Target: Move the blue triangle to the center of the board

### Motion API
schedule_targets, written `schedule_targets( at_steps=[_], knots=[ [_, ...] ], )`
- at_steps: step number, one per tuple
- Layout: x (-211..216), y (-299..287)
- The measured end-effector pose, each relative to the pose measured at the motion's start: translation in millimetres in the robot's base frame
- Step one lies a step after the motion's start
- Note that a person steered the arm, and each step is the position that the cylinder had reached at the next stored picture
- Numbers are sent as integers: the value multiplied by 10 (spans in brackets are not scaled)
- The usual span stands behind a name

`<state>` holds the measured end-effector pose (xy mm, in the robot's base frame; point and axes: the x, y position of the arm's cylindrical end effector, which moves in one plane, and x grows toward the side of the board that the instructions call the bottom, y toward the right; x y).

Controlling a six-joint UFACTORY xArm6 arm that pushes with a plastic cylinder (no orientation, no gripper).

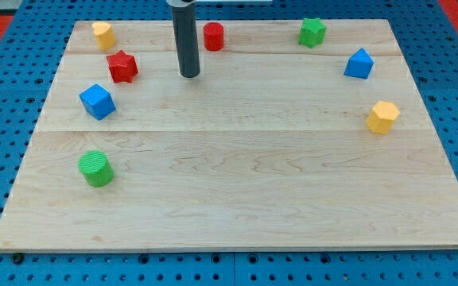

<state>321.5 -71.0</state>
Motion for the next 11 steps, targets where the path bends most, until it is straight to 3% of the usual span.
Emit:
schedule_targets(
  at_steps=[2,4,7,9,10,11],
  knots=[
    [-194,1616],
    [-448,2649],
    [-29,3098],
    [346,2545],
    [359,3177],
    [619,2906]
  ],
)
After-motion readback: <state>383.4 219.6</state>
